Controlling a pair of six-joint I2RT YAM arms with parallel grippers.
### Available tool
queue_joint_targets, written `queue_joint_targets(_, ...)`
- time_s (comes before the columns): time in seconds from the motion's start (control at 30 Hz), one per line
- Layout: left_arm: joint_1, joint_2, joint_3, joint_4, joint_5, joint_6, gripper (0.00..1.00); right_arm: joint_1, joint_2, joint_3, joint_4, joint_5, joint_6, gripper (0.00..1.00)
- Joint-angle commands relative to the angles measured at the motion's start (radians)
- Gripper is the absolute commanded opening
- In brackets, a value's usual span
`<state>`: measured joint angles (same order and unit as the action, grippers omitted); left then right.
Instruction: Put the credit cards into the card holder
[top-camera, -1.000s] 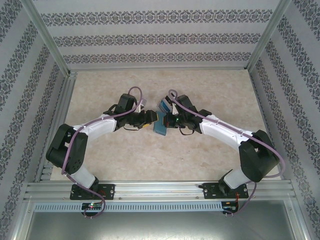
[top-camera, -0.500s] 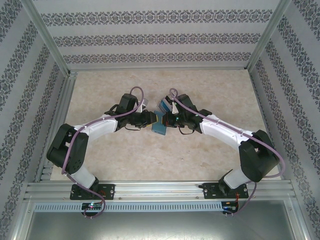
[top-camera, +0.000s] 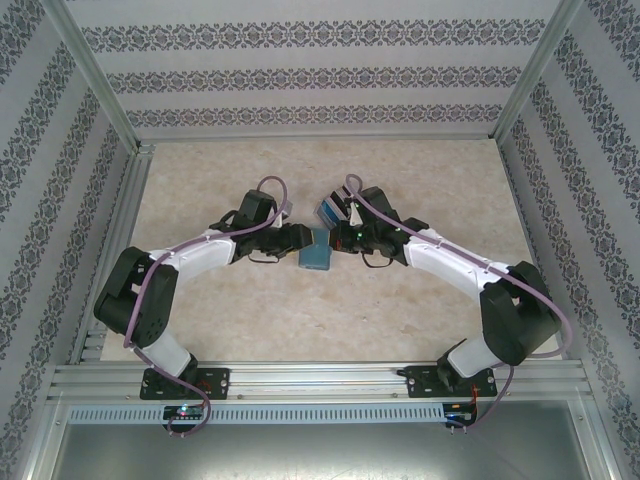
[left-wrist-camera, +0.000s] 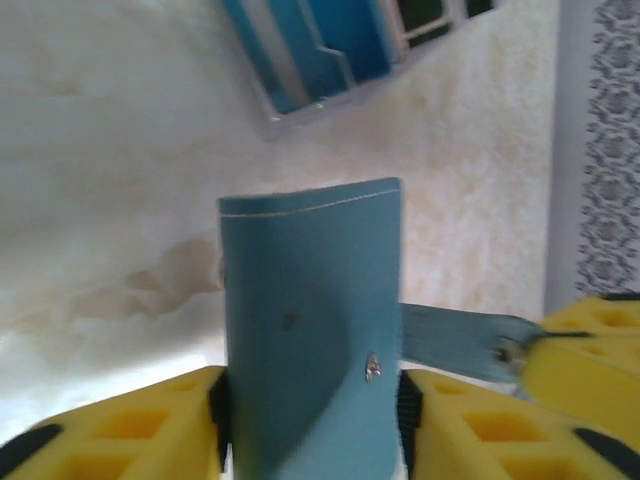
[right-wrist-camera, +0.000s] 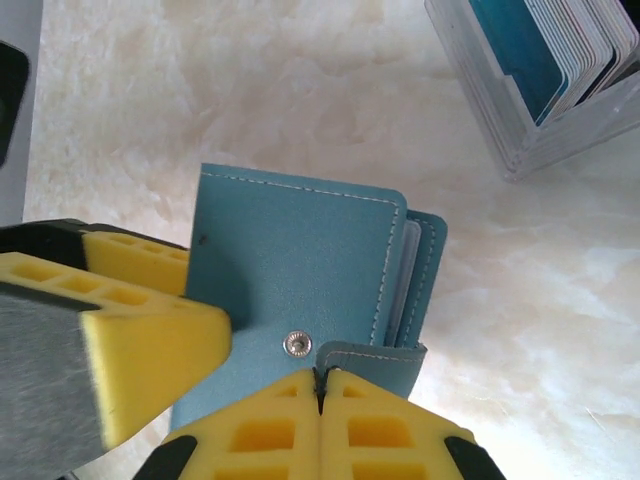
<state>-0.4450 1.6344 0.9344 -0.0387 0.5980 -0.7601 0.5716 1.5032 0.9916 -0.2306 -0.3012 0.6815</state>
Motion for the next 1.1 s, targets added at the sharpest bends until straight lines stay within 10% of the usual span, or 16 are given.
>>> queue_joint_targets(0.0, 0.000, 0.012, -0.051, -0.042, -0.091, 0.007, 0.54, -0.002, -0.022, -0.031, 0.000, -0.004, -0.013, 0.02)
queue_joint_targets(1.07, -0.032, 0.059, 0.071, -0.089, 0.047, 0.029, 0.68, 0.014, -0.042, -0.011, 0.008, -0.036, 0.036, 0.02)
